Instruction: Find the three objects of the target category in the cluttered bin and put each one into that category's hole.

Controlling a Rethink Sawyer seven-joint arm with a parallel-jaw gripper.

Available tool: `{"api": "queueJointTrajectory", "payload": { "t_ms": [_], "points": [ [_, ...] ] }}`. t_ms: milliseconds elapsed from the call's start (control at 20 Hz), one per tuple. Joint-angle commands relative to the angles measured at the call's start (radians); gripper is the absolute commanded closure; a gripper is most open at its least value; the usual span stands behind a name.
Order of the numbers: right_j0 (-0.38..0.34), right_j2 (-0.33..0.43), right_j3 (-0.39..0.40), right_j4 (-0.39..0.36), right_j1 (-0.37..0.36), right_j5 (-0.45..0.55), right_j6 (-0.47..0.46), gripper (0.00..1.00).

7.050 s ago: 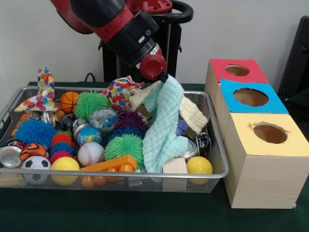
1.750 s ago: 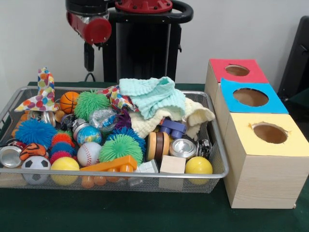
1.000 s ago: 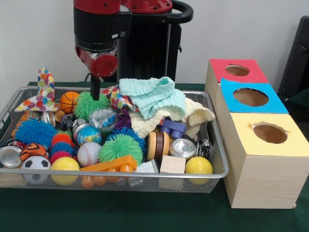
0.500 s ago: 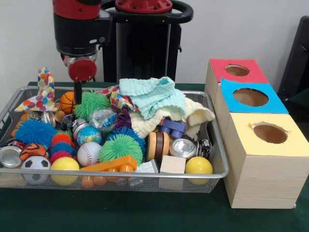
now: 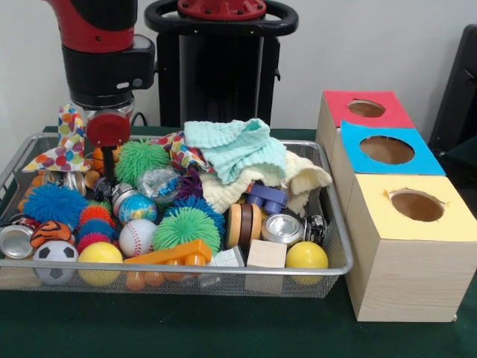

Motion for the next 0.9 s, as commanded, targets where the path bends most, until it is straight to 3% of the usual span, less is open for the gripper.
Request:
{"api": "queueJointTrajectory", "payload": {
  "t_ms": [50,400,650,900],
  "points": [
    [0.009,0.055,0.0,0.094,0.055,-0.053,0.161,1.0],
    [0.001,0.1,0.139,0.191,-0.05,-0.012,0.147,1.0],
    [-0.019,0.112,0.192,0.213,-0.066,-0.042,0.107,1.0],
    [-0.007,0.131,0.253,0.244,-0.076,-0.13,0.134,1.0]
  ]
}}
